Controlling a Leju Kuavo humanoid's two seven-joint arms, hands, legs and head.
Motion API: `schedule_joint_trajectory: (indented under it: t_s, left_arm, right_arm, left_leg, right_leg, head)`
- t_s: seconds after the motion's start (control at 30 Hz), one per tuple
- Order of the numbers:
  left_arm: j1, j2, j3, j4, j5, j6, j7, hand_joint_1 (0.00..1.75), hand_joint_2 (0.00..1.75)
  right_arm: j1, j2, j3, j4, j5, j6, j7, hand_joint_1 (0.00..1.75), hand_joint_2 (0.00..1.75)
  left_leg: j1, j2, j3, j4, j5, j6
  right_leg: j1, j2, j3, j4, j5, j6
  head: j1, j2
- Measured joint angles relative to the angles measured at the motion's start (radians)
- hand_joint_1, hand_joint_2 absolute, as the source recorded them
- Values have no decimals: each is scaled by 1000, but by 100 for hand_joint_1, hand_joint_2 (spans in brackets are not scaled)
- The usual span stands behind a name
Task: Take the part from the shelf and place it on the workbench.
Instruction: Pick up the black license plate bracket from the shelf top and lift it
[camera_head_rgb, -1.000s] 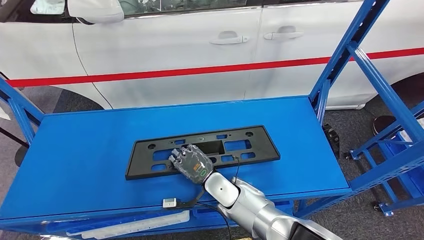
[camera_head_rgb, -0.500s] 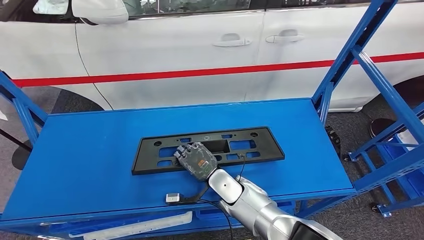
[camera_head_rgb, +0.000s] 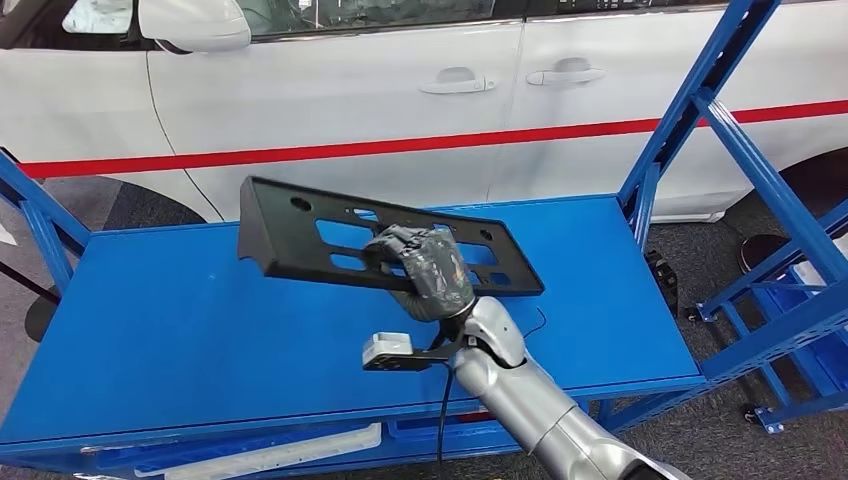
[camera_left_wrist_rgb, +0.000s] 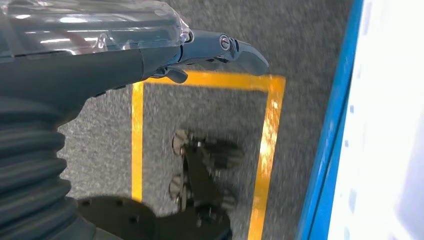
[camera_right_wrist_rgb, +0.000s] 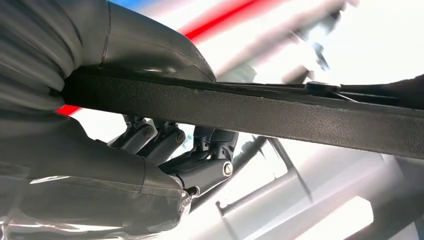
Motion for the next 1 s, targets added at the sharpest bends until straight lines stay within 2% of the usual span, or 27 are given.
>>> schedule_joint_trajectory:
  t_s: [0.07,0.13,0.17,0.2,0.23,0.3,0.33,0.37,0.47,0.53,0.57,0.63,0.67,0.7,0.73,0.77,0.8,0.87,0.9,1.0]
  left_arm:
    - [1,1,-9,0,-6,-15,-2,0,175]
    - [1,1,-14,0,-8,-24,-8,0,175]
    - [2,2,-15,0,-10,-26,-11,0,175]
    - [2,2,-16,0,-12,-28,-14,0,175]
    - [2,3,-18,0,-15,-30,-18,0,175]
    - [0,5,-21,0,-17,-35,-28,0,175]
    - [-2,5,-23,0,-18,-39,-33,0,175]
    - [-4,5,-23,0,-17,-41,-37,0,175]
    - [-2,4,-23,0,-14,-42,-45,0,175]
    - [0,3,-23,0,-13,-39,-47,0,175]
    - [-1,2,-23,0,-13,-37,-48,0,175]
    - [-2,2,-23,0,-12,-32,-44,0,175]
    - [-2,2,-23,0,-12,-27,-40,0,175]
    - [-2,2,-23,0,-11,-24,-35,0,175]
    - [-3,2,-23,0,-11,-20,-31,0,175]
    - [-3,2,-23,0,-10,-18,-28,0,175]
    - [-3,2,-23,0,-9,-17,-25,0,175]
    - [-4,2,-23,0,-7,-14,-21,0,175]
    - [-4,2,-23,0,-7,-12,-20,0,175]
    - [-5,3,-23,0,-6,-8,-15,0,175]
  right_arm:
    - [38,-23,-30,-124,-154,42,-82,173,175]
    - [78,-45,-53,-241,-288,108,-127,173,175]
    - [97,-58,-61,-298,-349,143,-139,173,175]
    - [113,-70,-67,-350,-407,182,-144,173,175]
    - [128,-80,-71,-401,-469,229,-146,173,175]
    - [148,-94,-79,-497,-604,352,-148,173,175]
    - [155,-97,-83,-540,-677,424,-149,173,175]
    - [160,-100,-87,-578,-749,498,-149,173,175]
    - [176,-104,-91,-656,-931,712,-139,173,175]
    - [182,-105,-91,-690,-1005,818,-118,173,175]
    - [181,-105,-91,-702,-1033,855,-105,173,175]
    - [179,-106,-90,-713,-1077,904,-75,173,175]
    - [177,-107,-89,-715,-1092,919,-63,173,175]
    - [177,-108,-88,-716,-1102,930,-54,173,175]
    - [175,-109,-86,-717,-1108,937,-49,173,175]
    - [172,-109,-85,-718,-1113,941,-46,173,175]
    - [168,-110,-84,-719,-1116,944,-44,173,175]
    - [159,-111,-79,-720,-1118,948,-42,173,175]
    - [156,-111,-75,-721,-1118,951,-40,173,175]
    - [150,-112,-63,-720,-1118,958,-38,173,175]
  left_leg:
    - [4,1,-28,72,-48,-10]
    - [6,1,-87,206,-116,-20]
    - [7,1,-111,259,-134,-24]
    - [7,1,-118,277,-132,-26]
    - [8,1,-106,254,-110,-27]
    - [8,1,-40,120,-44,-23]
    - [6,1,-9,56,-22,-18]
    - [4,0,9,16,-12,-11]
    - [-1,-2,11,-1,-9,11]
    - [2,-1,11,-8,-1,25]
    - [4,0,11,-12,2,31]
    - [2,2,7,-12,6,38]
    - [2,2,5,-10,7,39]
    - [1,2,3,-9,8,39]
    - [1,2,2,-6,8,39]
    - [1,1,1,-4,8,38]
    - [1,0,0,0,7,36]
    - [-2,-2,-6,9,5,26]
    - [-4,-2,-10,11,6,20]
    - [-3,-2,-19,13,8,0]
  right_leg:
    - [-6,-3,7,-10,4,-9]
    - [-5,-5,5,-10,5,-12]
    - [-5,-5,4,-9,5,-12]
    - [-5,-5,2,-7,4,-12]
    - [-6,-5,0,-4,3,-11]
    - [-6,-4,-2,4,0,-5]
    - [-5,-3,-5,9,-2,-1]
    - [-4,-3,-8,13,-3,4]
    - [-3,-3,-15,15,0,20]
    - [-5,-3,-27,39,-20,30]
    - [-6,-3,-45,79,-45,34]
    - [-9,-3,-106,212,-115,40]
    - [-10,-3,-134,275,-139,42]
    - [-12,-4,-148,308,-146,43]
    - [-13,-4,-142,301,-132,44]
    - [-14,-4,-116,254,-102,43]
    - [-15,-5,-78,182,-67,40]
    - [-12,-4,-20,66,-26,33]
    - [-10,-3,-11,41,-21,29]
    - [-8,-3,-20,34,-11,11]
  head:
    - [0,0]
    - [0,0]
    - [0,0]
    - [0,0]
    - [0,0]
    - [0,0]
    - [0,0]
    - [0,0]
    - [0,0]
    - [0,0]
    - [0,0]
    - [0,0]
    - [0,0]
    - [0,0]
    - [0,0]
    - [0,0]
    - [0,0]
    - [0,0]
    - [0,0]
    - [0,0]
